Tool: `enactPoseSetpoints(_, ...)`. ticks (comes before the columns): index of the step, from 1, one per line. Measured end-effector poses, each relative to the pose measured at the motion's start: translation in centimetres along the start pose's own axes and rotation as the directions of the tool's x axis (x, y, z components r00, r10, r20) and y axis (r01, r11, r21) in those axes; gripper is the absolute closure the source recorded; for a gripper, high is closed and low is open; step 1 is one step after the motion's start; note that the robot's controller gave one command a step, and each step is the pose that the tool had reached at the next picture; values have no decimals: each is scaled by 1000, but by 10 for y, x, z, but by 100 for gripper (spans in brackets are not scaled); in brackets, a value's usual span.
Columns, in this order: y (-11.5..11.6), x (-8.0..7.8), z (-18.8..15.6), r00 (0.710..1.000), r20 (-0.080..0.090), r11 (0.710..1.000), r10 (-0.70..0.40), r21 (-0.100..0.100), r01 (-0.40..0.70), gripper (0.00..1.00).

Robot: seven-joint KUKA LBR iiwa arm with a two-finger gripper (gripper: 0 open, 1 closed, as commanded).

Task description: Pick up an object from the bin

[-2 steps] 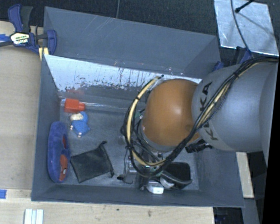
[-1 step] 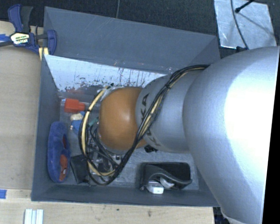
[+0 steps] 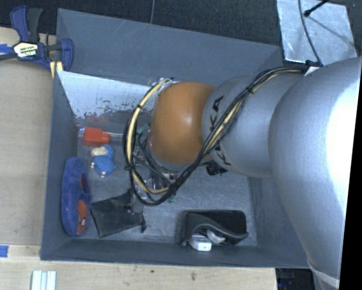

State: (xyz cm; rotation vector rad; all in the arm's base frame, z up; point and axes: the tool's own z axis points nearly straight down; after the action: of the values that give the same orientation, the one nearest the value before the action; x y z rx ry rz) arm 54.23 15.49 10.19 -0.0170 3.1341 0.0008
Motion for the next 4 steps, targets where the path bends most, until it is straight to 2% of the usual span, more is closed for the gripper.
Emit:
enactPoseSetpoints(1,49,37,2,965,-7,965,-263,-3,263,0)
enactPoseSetpoints(2,7,43,32,1000,-8,1000,13,1,-13,0)
enactPoseSetpoints(3,7,43,32,1000,-7,1000,13,1,-13,0)
enactPoseSetpoints(4,7,42,31,1000,-4,1000,15,0,-15,100)
